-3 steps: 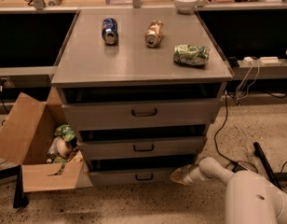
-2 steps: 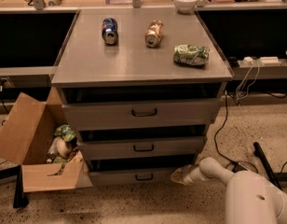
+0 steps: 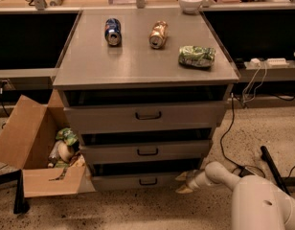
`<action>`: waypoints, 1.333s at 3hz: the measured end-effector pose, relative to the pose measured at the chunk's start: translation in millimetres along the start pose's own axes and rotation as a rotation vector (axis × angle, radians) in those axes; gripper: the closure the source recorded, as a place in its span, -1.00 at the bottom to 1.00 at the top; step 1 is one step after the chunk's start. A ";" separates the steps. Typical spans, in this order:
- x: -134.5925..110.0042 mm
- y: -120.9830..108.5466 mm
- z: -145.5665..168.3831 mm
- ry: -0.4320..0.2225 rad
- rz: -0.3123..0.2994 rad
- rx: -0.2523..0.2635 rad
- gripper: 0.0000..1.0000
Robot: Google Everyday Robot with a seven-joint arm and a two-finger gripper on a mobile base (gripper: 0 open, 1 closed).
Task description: Close bottom drawer
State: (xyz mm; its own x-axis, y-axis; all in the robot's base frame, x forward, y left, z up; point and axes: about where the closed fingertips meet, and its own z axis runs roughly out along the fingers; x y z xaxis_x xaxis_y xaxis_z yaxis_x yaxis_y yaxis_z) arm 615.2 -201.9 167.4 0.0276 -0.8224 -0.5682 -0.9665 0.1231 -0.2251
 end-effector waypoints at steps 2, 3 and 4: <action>-0.1 0.1 0.1 0.000 0.000 0.000 -1.00; -4.6 10.8 -9.1 -0.023 -0.015 -0.017 -1.00; -9.9 25.5 -30.2 -0.039 -0.031 -0.021 -1.00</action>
Offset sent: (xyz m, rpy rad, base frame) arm 0.0000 0.0000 0.0000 0.0000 0.0000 0.0000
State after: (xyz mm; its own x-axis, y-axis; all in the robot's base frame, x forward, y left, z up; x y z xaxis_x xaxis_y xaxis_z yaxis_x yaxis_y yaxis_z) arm 582.6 -207.4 191.3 0.0674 -0.8034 -0.5916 -0.9701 0.0859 -0.2271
